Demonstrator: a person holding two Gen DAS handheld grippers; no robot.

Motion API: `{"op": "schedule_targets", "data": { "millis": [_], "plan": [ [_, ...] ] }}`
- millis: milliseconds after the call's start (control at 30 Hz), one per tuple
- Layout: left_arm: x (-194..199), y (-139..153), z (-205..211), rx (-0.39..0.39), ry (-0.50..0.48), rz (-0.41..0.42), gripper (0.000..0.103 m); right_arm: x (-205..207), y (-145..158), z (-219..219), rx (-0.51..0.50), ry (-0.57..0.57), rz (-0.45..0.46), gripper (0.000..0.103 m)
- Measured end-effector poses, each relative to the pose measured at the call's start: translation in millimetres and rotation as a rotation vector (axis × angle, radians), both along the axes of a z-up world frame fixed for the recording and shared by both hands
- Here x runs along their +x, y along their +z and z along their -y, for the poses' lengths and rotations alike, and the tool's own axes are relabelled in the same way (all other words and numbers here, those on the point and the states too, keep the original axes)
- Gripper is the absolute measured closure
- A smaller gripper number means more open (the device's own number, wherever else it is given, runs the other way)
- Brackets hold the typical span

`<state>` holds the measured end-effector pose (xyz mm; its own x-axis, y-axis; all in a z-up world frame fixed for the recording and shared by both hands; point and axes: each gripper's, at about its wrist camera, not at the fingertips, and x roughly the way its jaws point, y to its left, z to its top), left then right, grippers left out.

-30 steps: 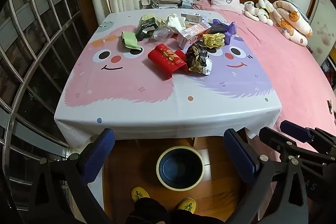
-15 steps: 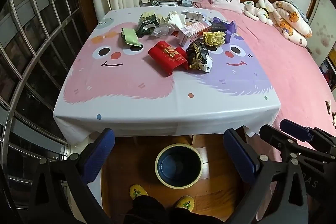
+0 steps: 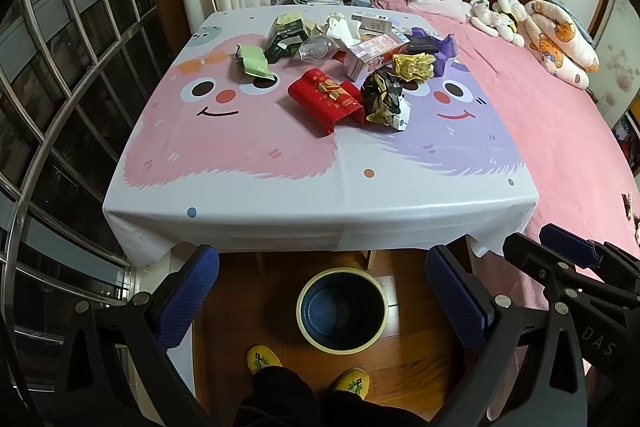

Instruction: Collect trash

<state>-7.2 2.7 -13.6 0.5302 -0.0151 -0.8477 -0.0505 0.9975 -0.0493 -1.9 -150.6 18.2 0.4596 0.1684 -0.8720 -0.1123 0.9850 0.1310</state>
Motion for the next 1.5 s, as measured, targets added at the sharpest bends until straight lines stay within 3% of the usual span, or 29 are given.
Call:
{"op": "schedule_targets", "data": {
  "millis": [1500],
  "plan": [
    [-5.8,1.6,-2.9,0.003,0.02,-0.003,0.001,-2.0,-2.6,-3.0,0.025,0.036,-0.017,0.045]
  ]
}}
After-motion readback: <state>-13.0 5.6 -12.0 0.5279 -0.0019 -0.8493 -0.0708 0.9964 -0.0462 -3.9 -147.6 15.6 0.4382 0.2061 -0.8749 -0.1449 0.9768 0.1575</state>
